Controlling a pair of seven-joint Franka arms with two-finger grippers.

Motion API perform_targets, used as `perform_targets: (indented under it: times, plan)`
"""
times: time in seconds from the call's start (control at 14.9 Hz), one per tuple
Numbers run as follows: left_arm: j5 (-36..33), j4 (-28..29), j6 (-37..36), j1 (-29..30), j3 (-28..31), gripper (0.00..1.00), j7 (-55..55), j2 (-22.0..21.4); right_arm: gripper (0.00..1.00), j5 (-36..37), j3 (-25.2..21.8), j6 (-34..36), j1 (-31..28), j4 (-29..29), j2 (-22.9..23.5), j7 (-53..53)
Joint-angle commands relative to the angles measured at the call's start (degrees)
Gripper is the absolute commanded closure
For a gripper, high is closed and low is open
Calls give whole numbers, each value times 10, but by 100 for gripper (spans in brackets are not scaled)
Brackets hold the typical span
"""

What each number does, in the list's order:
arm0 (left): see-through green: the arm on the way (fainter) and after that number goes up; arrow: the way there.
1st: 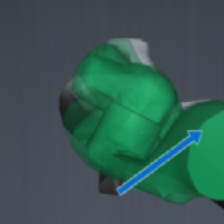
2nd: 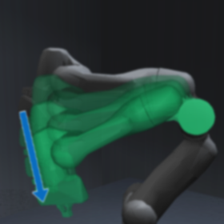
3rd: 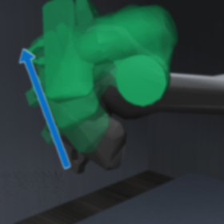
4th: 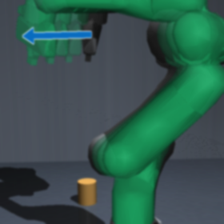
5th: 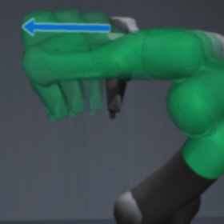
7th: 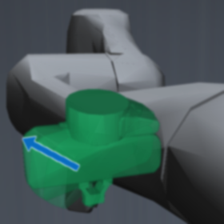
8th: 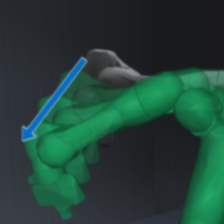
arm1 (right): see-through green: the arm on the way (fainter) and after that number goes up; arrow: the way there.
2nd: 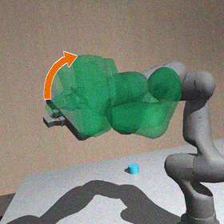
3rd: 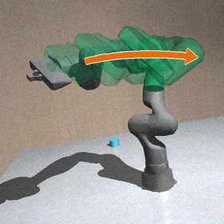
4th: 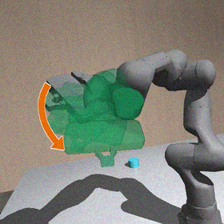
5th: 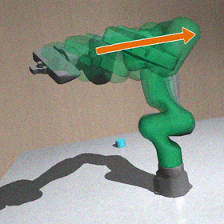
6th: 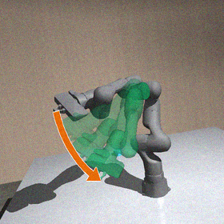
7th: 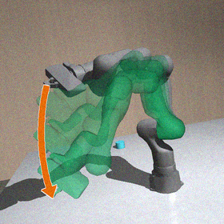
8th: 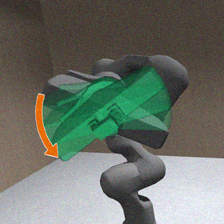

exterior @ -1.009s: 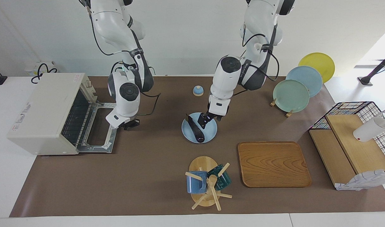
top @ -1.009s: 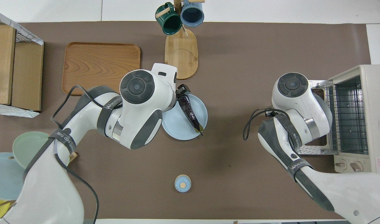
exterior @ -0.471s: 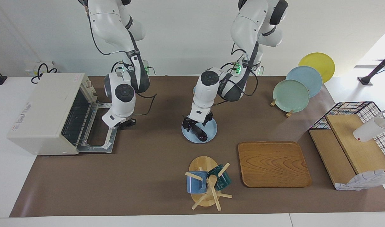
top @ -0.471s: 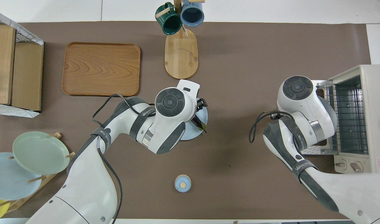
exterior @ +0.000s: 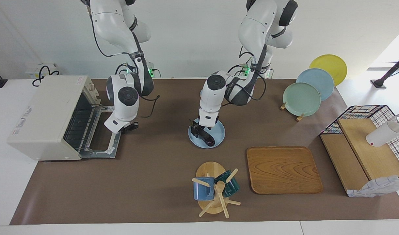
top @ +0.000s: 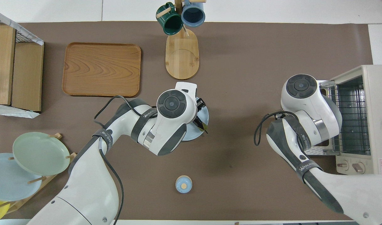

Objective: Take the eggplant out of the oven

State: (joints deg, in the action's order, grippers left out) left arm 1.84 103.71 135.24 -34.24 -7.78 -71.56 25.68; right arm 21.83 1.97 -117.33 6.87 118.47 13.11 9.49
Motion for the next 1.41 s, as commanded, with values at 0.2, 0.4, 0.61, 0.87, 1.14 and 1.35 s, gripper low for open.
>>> perform_targets:
  times: [0.2,0.4,0.61,0.87,1.14,1.35]
  plan:
    - [-12,25,16,-11,11,51,-19,-10,100,6,0,115,-77,-87,-73,-164]
    - [-13,8,14,-9,15,100,-17,-9,100,-11,-1,144,-106,-91,-91,-193]
    - [-38,-2,4,0,15,100,-9,-30,100,-34,-4,151,-124,-95,-112,-231]
    - [-41,-45,-65,69,14,100,143,-61,88,-107,-1,248,-119,-195,-110,-228]
    - [-26,-124,-142,191,12,100,372,-29,72,-165,2,290,-118,-228,-122,-226]
    - [-20,-126,-135,267,14,100,511,1,11,-189,1,293,-121,-229,-122,-223]
